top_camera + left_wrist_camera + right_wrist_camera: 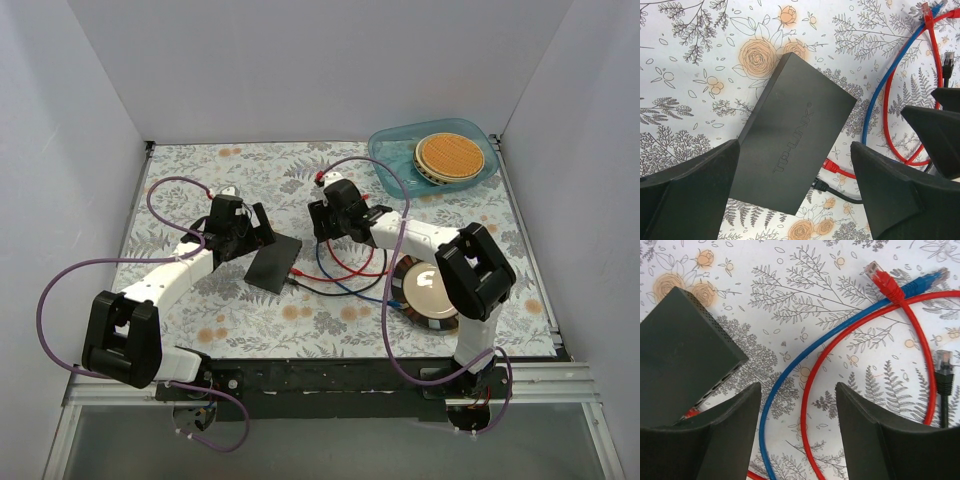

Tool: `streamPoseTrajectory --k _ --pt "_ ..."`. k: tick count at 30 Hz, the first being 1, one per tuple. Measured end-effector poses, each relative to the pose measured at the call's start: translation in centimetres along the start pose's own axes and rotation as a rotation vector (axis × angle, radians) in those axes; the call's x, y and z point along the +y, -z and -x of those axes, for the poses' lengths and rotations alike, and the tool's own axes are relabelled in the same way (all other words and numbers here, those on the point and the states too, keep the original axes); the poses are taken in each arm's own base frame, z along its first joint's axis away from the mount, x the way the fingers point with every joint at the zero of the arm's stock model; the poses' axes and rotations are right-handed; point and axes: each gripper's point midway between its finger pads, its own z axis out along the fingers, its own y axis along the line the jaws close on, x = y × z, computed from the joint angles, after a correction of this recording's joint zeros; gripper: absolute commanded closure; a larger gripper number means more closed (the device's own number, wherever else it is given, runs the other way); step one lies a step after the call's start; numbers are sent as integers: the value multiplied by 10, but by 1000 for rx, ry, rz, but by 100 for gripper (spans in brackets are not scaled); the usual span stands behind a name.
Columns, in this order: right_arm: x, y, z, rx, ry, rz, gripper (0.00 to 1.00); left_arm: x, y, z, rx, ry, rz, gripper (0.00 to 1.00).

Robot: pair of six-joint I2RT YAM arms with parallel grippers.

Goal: Insert the plug into the switch port

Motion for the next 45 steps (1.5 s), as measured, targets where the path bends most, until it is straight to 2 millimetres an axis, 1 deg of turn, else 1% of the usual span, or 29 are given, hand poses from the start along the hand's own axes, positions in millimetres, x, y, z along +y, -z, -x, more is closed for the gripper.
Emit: streamPoseTrajectory --k 1,5,6,7,8,11,14,16,17,18,23,24,26,29,39,45 --pt "0 -2 1 2 -14 7 34 0 0 0 0 -1 0 6" --pt "11 -16 4 18 -57 54 38 -2 0 -3 13 -4 -15 6" --pt "14 -21 3 24 -68 63 41 -2 0 -4 15 -5 -18 6" --pt "16 -25 3 31 -78 72 42 -2 0 -5 19 -7 -20 6" --pt "17 -28 1 39 -81 75 45 -2 0 -6 22 -8 -20 6" --pt "18 -36 -8 74 -109 68 46 -2 0 -8 30 -11 -24 6" --pt "15 -37 -14 94 -130 53 46 -2 0 -8 30 -12 -26 6" --pt "14 -37 -13 93 -140 47 47 -2 0 -8 31 -14 -28 6" --pt "15 -37 -13 93 -145 47 51 -2 0 -8 32 -15 -29 6" --pt "15 -37 -13 93 -148 46 52 -3 0 -9 32 -15 -30 6" --pt "14 -39 -14 97 -155 42 52 -4 0 -9 34 -18 -36 6" --pt "14 -41 -14 98 -156 41 54 -4 0 -9 35 -18 -37 6" --pt "14 -47 -16 104 -159 36 54 -4 0 -9 36 -18 -39 6" --pt "12 -53 -24 124 -169 25 54 -4 0 -10 38 -19 -39 6" --pt "6 -53 -25 109 -188 18 53 0 -1 -16 53 -24 -36 6" --pt "2 -55 -23 104 -189 -2 53 -2 -3 -18 62 -25 -47 6"
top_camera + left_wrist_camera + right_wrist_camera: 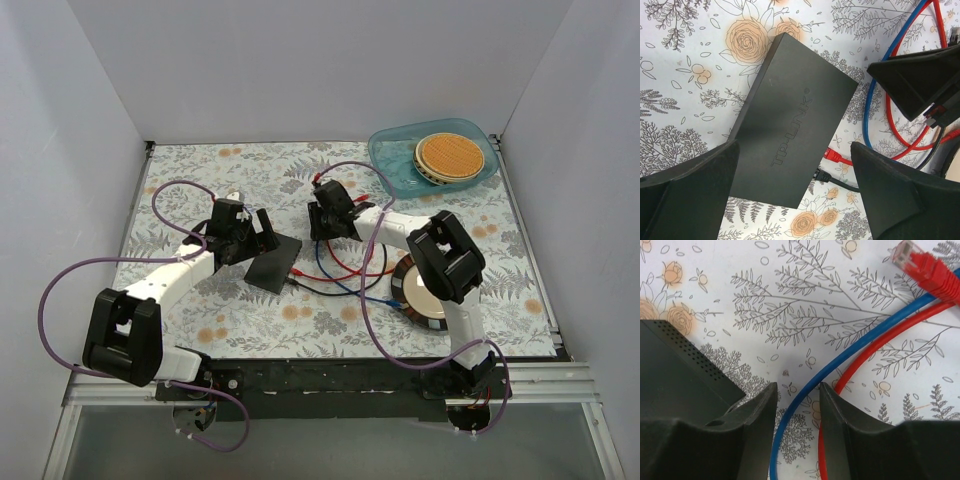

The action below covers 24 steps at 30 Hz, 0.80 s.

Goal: Insert the plug into the switch port

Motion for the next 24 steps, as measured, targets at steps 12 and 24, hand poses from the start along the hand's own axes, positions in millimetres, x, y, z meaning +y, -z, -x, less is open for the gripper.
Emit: streamPoseTrajectory --k 12,24 --pt "-8 -24 25 -38 16 -91 90 2 -2 -7 22 0 -4 6" --pt "-9 -26 29 -51 43 -79 99 0 -2 -8 26 -2 -15 6"
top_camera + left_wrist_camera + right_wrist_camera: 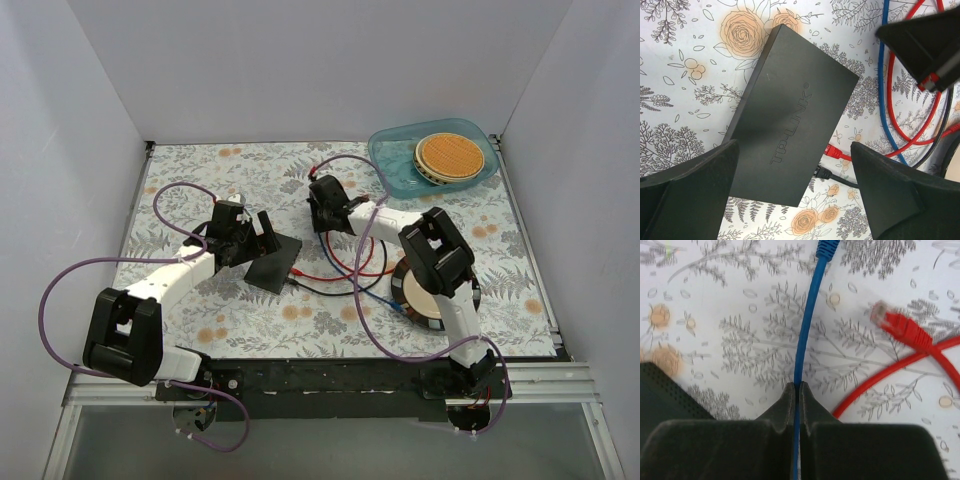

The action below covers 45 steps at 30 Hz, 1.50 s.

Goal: Insert the plug into the switch port

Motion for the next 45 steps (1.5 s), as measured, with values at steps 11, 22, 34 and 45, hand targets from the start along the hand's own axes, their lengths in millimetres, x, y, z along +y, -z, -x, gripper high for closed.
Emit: streamPoseTrajectory --k 11,22,34,45 --pt "7 81 9 -112 24 138 99 2 -1 -3 1 -1 -3 6" --pt "30 186 115 -522 16 273 99 2 -2 -4 2 -1 -3 5" --pt "12 307 154 -954 6 316 99 4 -2 -7 6 0 -5 5" --pt "-6 413 190 -1271 24 277 99 0 -1 -5 0 -2 -24 5"
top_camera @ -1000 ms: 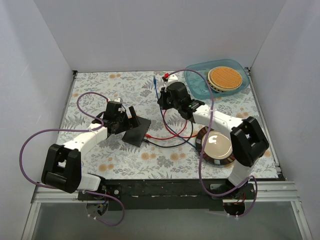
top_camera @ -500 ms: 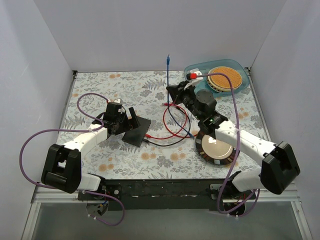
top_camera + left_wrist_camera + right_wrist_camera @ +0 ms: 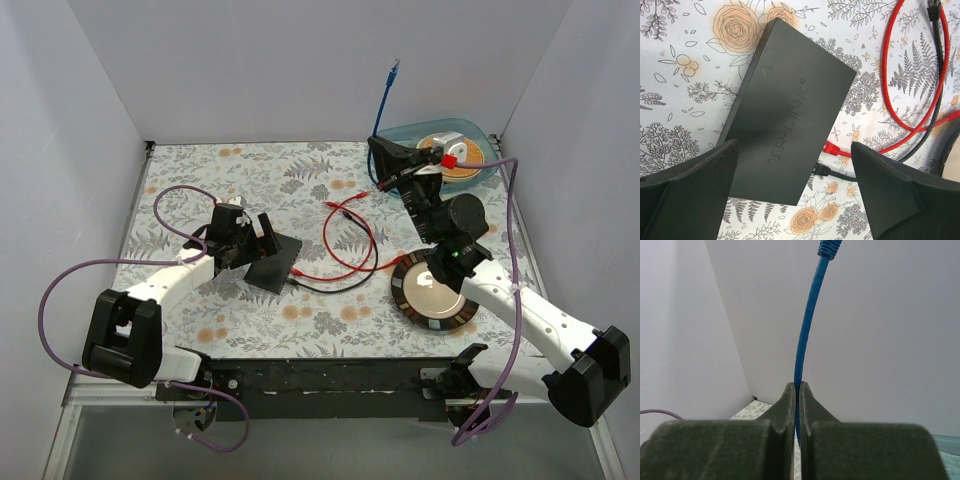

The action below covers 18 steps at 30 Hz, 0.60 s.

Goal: Insert the plug into the switch port

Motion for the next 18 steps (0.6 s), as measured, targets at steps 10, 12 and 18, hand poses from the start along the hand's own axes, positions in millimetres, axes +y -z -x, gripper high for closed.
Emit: streamPoseTrajectory --k 10,12,18 --pt "1 21 -80 274 108 73 99 -27 20 17 -83 -16 -128 2" --pt "7 36 -115 376 112 143 99 -35 27 22 -111 -23 -172 2" --pt "40 90 -219 715 64 432 99 -66 54 42 -212 -43 -321 2"
